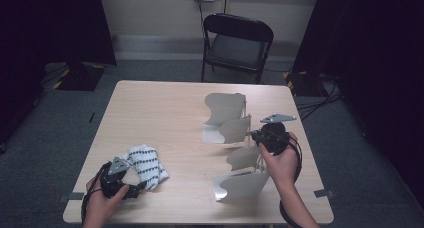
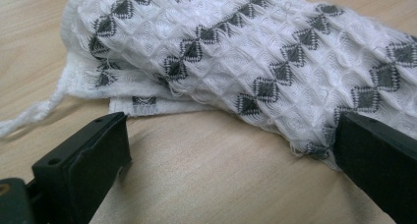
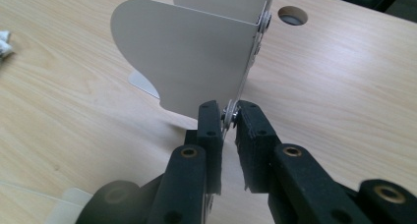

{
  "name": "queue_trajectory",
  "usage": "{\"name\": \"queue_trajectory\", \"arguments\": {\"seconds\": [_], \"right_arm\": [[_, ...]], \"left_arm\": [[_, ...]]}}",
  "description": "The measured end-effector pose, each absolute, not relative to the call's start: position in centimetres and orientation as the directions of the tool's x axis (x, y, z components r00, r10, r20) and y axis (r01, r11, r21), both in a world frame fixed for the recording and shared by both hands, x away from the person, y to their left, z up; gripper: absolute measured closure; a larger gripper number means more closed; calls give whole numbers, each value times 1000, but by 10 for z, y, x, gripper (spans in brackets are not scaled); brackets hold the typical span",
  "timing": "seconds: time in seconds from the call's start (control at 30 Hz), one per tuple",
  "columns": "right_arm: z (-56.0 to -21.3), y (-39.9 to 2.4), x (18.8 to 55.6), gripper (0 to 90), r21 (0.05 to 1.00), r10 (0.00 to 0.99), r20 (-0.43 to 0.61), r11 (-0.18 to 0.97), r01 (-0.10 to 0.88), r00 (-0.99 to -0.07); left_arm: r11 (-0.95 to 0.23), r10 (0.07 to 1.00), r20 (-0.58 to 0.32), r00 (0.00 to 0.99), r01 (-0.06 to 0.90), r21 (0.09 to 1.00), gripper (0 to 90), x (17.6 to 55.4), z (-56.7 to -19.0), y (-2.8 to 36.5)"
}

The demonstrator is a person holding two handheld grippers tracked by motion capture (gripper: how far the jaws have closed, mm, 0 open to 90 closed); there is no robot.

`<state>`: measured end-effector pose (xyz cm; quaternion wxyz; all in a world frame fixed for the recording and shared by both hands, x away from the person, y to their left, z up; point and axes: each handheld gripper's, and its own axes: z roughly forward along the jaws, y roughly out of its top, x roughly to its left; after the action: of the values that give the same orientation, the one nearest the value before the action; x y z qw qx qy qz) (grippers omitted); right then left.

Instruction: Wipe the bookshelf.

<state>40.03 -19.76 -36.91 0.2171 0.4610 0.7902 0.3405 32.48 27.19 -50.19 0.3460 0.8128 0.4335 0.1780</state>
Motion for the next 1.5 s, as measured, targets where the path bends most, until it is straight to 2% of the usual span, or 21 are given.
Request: {"name": "queue_trajectory", "arguments": {"seconds": [0.13,0.3,0.5,0.77,1.0,1.27,1.5], "right_arm": [[-368,-196,402,817,733,877,-25,342,587,-479],[-365,-202,404,856,753,898,39,261,603,-438],[-350,-206,403,857,799,898,71,209,564,-434],[-329,-205,401,855,836,891,51,209,508,-451],[-322,-203,401,855,830,872,63,225,511,-486],[-328,-194,410,852,821,846,74,248,514,-527],[-346,-182,430,854,792,826,81,286,539,-557]], "left_arm": [[-385,828,-11,561,582,717,5,325,-502,272],[-383,829,-12,559,582,717,3,325,-502,272],[-385,828,-11,561,582,717,2,325,-502,272],[-385,828,-10,561,581,717,2,325,-502,272],[-385,828,-10,561,581,717,2,325,-502,272],[-385,828,-10,561,581,717,2,325,-502,272],[-387,827,-9,563,580,717,2,325,-502,272]]}}
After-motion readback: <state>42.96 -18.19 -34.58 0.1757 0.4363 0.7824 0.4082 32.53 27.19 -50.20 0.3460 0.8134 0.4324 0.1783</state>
